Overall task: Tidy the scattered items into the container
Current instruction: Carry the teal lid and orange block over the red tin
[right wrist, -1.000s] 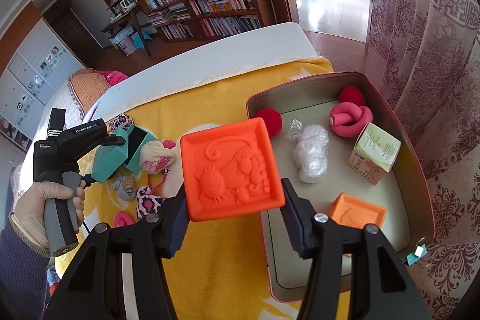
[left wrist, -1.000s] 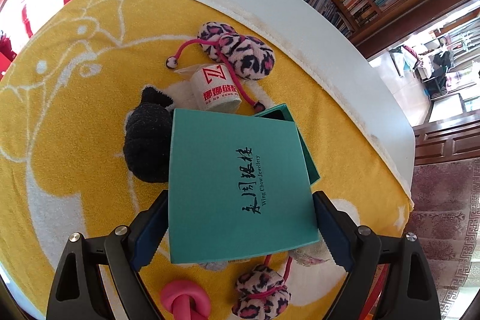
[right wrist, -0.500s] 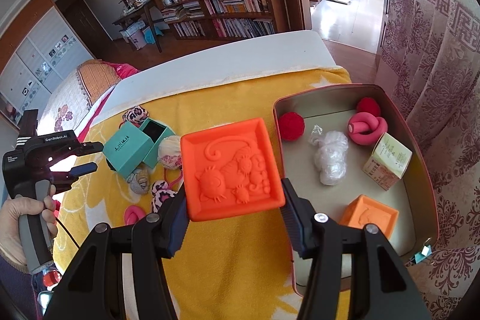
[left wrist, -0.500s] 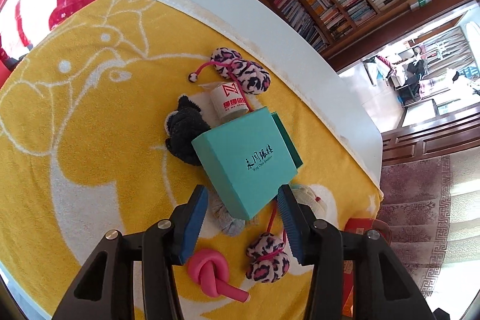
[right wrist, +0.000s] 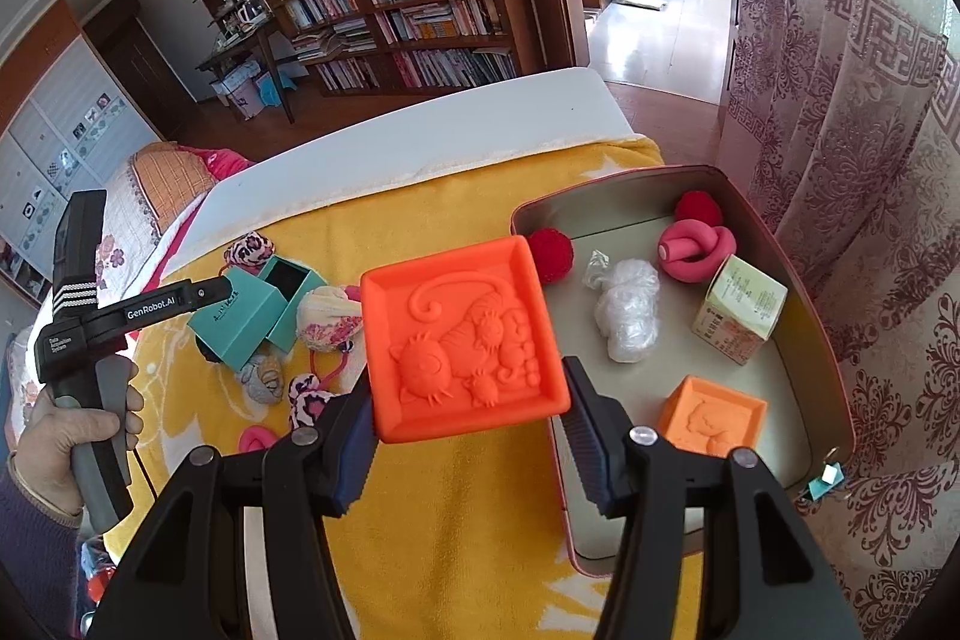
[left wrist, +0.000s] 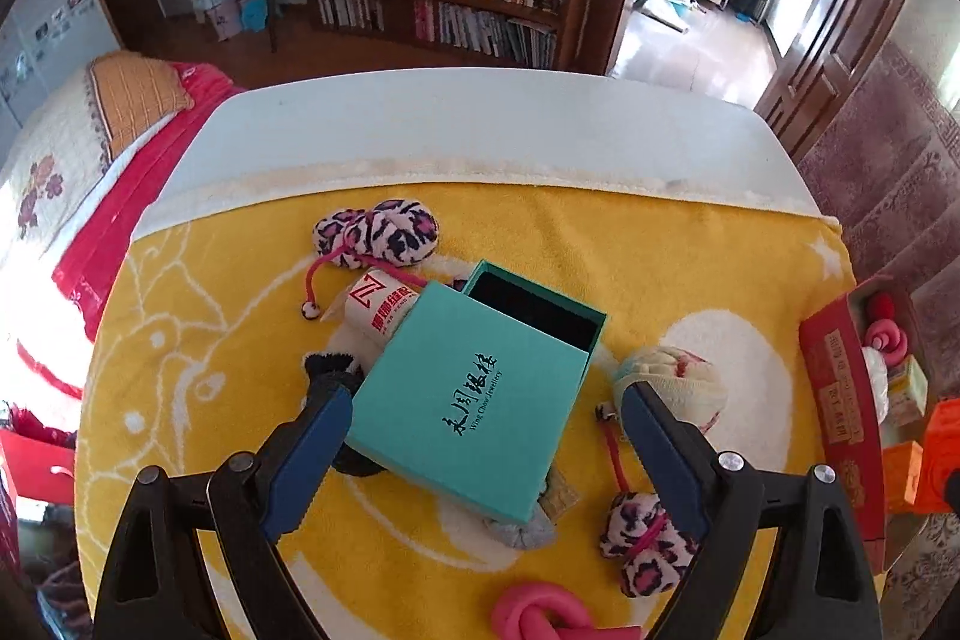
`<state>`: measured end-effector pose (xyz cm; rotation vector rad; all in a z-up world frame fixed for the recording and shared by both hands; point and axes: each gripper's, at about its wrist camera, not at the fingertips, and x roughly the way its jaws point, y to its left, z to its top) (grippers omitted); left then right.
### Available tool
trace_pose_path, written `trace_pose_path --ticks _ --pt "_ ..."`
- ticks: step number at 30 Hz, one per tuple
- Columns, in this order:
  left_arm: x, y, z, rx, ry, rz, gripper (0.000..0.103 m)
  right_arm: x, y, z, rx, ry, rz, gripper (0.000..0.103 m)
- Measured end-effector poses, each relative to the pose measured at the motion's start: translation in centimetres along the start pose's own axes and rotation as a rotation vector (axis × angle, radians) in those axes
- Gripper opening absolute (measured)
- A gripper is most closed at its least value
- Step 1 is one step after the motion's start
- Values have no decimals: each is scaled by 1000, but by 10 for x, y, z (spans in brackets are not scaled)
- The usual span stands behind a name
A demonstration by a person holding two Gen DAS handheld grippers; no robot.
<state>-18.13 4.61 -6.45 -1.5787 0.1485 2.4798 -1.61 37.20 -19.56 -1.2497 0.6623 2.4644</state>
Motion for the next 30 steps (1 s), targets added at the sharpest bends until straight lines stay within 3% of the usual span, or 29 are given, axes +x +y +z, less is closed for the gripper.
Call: trace_pose_path --ticks 7,13,19,25,30 --pt "20 2 -11 108 63 -2 93 2 -10 -5 56 13 -42 60" --pt "22 3 -12 182 54 10 93 0 -7 -4 74 -5 -72 60" --pt "10 12 -4 188 -4 -69 93 -5 -9 0 112 -22 -113 60" --pt "17 6 -7 307 17 -105 93 -8 -2 -2 130 -30 -134 60" --pt "32 6 -12 329 42 -81 99 -5 5 -5 146 -29 -148 60"
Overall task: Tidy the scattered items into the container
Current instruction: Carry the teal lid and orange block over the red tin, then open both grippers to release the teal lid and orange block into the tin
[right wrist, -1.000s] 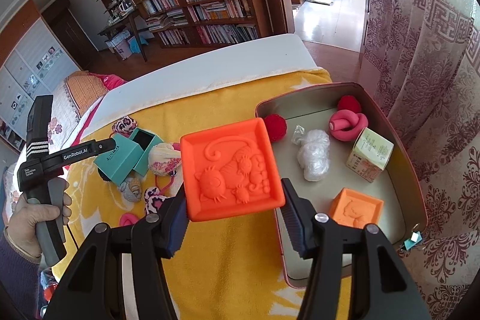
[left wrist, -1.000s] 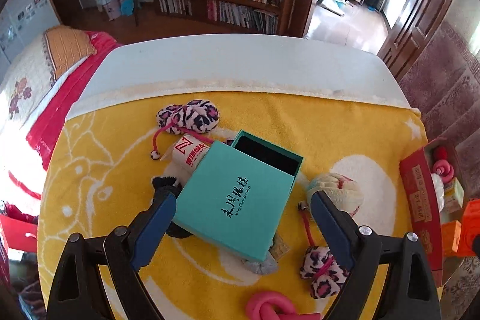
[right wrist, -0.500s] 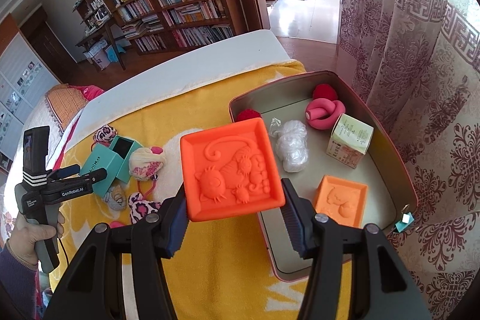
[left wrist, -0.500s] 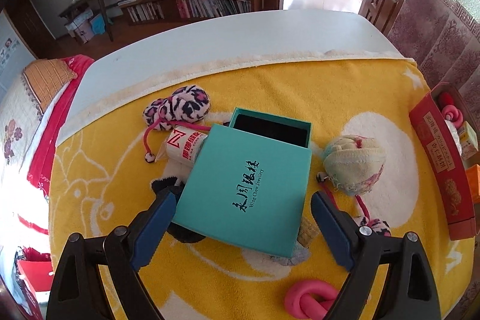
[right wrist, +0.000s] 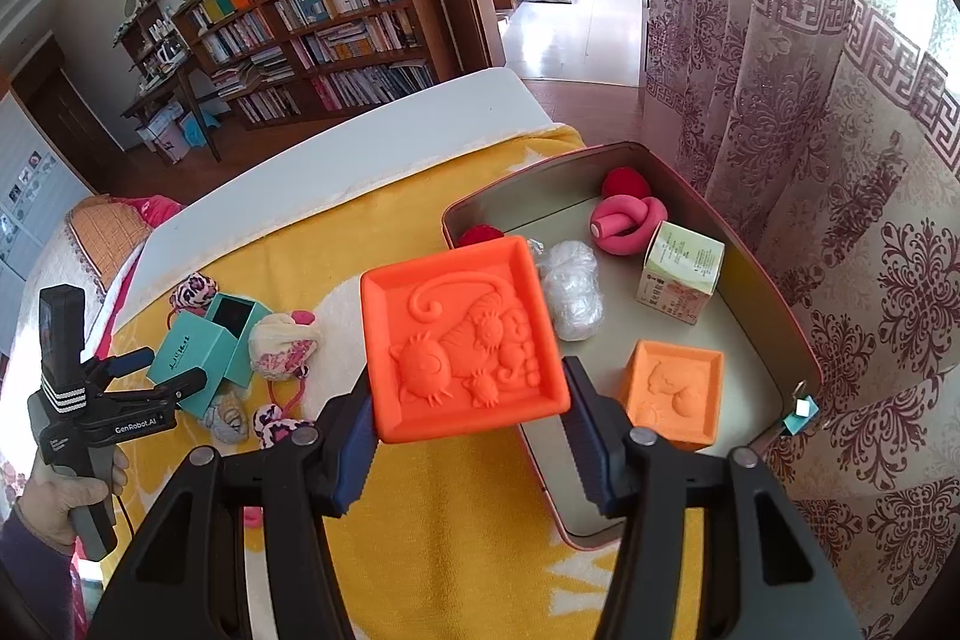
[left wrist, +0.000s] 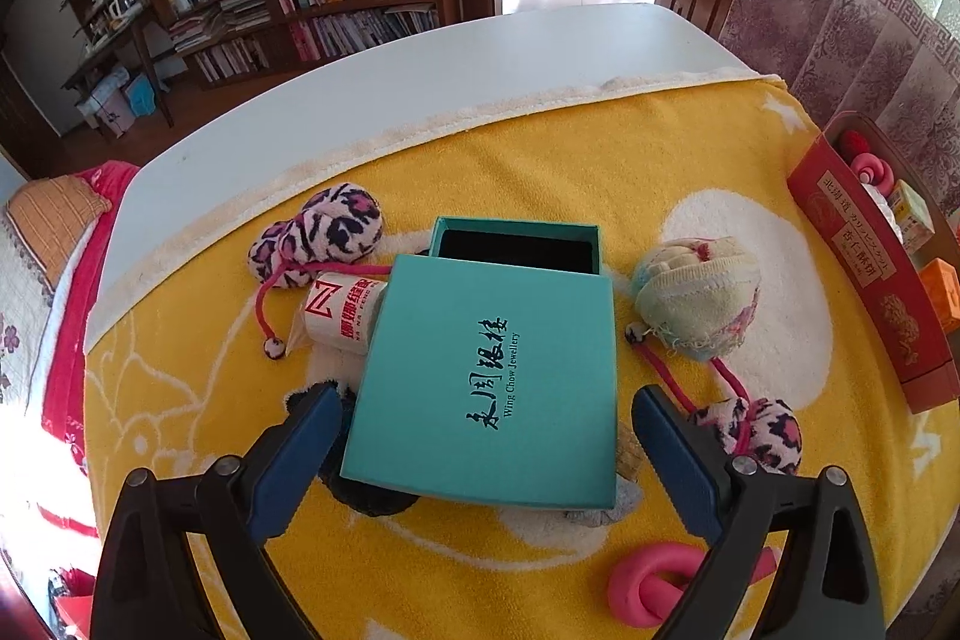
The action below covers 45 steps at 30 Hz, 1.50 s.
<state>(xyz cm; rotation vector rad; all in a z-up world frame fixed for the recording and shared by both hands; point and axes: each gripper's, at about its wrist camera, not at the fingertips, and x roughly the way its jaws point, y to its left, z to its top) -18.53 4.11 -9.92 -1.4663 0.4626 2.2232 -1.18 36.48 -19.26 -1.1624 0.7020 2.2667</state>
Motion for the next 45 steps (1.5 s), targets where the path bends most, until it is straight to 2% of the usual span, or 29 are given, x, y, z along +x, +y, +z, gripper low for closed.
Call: trace_pose_path --ticks 6,8,10,15,23,30,40,45 --pt "17 5 -5 -3 36 -8 99 -1 2 -5 15 2 -30 60" --pt "15 9 -5 -33 21 -20 88 -2 1 -6 20 2 -38 60" --pt "11 15 -3 -80 16 -40 88 -4 -1 -7 24 0 -47 60" --pt "-8 27 -3 -168 -30 -68 88 -9 -13 -4 46 -14 -62 60" --pt "-50 20 7 -215 -118 -111 88 -21 -56 10 116 -52 -106 60" --pt "-76 -18 22 -202 -171 -174 88 -30 -76 20 116 -76 -94 60" --pt "-97 -105 49 -105 -219 -251 88 -24 -61 21 7 -67 -14 60" --pt "-100 -142 67 -68 -231 -284 88 -16 -60 21 -32 -16 56 61"
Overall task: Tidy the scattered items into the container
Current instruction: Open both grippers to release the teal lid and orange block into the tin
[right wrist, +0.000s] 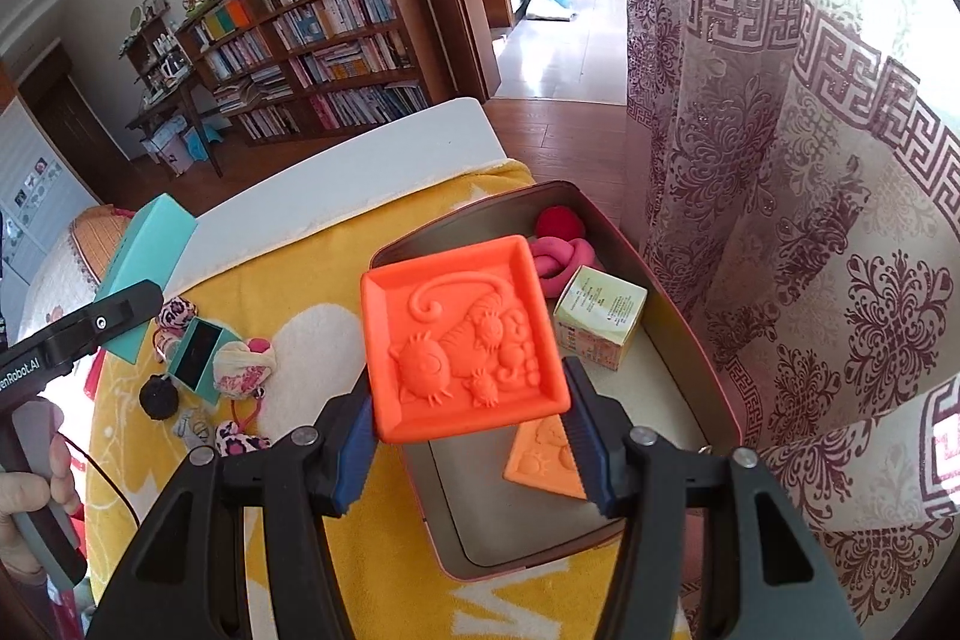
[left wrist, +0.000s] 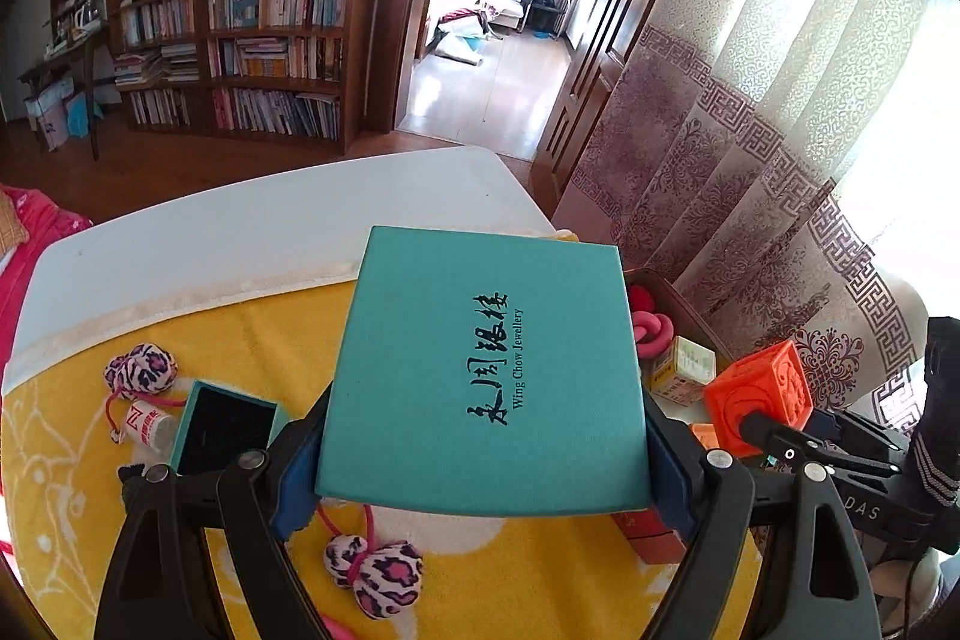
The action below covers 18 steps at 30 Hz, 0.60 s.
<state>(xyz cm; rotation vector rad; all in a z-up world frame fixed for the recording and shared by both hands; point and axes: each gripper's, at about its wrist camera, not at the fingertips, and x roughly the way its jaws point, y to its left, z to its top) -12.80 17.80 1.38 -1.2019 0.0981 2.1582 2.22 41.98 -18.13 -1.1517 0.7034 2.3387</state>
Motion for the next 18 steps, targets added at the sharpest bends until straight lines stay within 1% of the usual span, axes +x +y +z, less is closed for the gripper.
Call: trace_pose_path --ticks 2,4,8,11,16,18 --pt "7 -15 6 11 1 -18 88 0 -4 -1 10 1 23 67" --pt "15 -30 13 28 3 -30 88 -3 -9 -2 26 -13 27 78" --pt "32 -57 21 61 14 -50 88 -9 -24 0 65 -32 13 79" --pt "46 -74 29 68 32 -69 88 -12 -38 5 124 -47 13 79" --pt "69 -99 38 82 70 -77 90 -15 -49 10 150 -70 -4 79" --pt "74 -105 40 76 77 -98 90 -15 -53 9 162 -71 -10 79"
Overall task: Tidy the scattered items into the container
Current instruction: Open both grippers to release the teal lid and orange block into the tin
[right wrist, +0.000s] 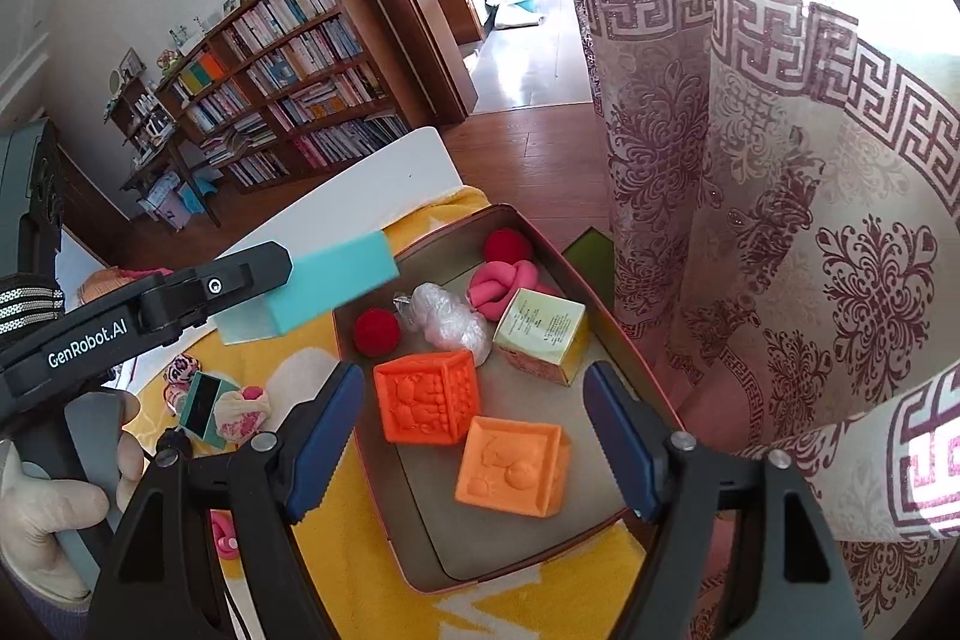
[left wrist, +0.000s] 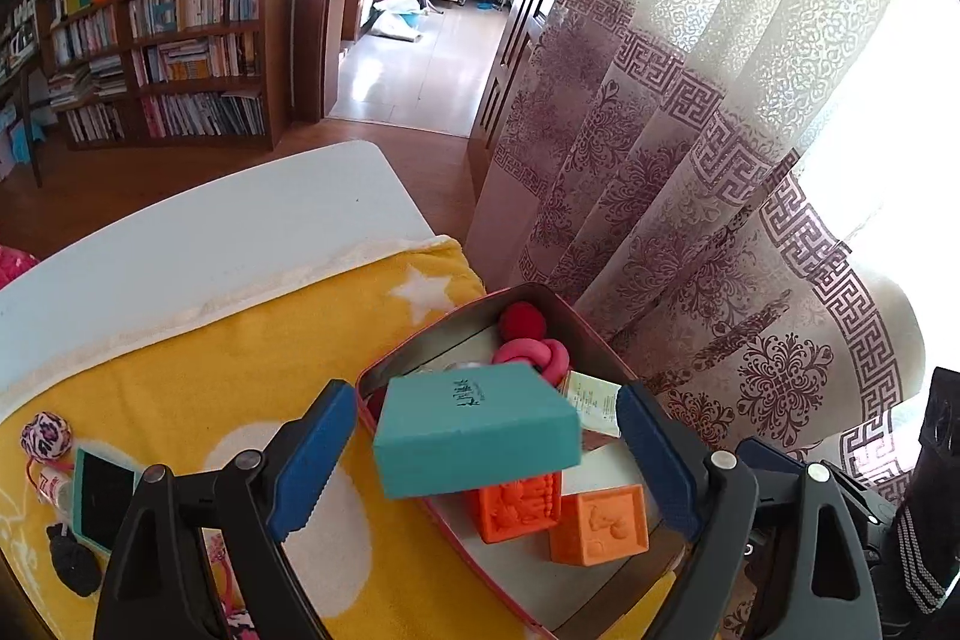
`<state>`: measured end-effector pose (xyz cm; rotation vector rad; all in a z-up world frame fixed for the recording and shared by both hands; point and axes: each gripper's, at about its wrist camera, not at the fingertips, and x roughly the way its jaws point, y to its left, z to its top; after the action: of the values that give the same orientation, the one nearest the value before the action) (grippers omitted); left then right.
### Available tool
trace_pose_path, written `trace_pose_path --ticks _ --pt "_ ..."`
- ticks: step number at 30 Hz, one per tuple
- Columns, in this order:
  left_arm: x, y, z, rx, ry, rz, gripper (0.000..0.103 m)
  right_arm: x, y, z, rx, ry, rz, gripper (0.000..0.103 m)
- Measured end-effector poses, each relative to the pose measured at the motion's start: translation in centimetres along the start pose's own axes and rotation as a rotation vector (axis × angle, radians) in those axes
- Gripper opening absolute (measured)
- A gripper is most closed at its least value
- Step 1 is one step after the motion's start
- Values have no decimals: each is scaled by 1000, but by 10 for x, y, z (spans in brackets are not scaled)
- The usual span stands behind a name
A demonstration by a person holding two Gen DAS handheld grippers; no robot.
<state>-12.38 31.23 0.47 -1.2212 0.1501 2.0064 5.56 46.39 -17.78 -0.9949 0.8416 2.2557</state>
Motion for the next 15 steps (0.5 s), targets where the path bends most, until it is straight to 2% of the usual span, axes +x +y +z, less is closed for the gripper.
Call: trace_pose_path --ticks 5,12,14,15 --pt "1 4 -5 -1 12 0 90 5 -10 0 31 9 -14 79" --pt "-12 45 -24 -87 21 42 90 14 -1 -6 29 27 -19 79" --pt "-19 58 -30 -115 15 57 103 17 4 -8 24 34 -14 79" --pt "-23 64 -33 -128 5 68 102 18 7 -10 21 37 -10 79"
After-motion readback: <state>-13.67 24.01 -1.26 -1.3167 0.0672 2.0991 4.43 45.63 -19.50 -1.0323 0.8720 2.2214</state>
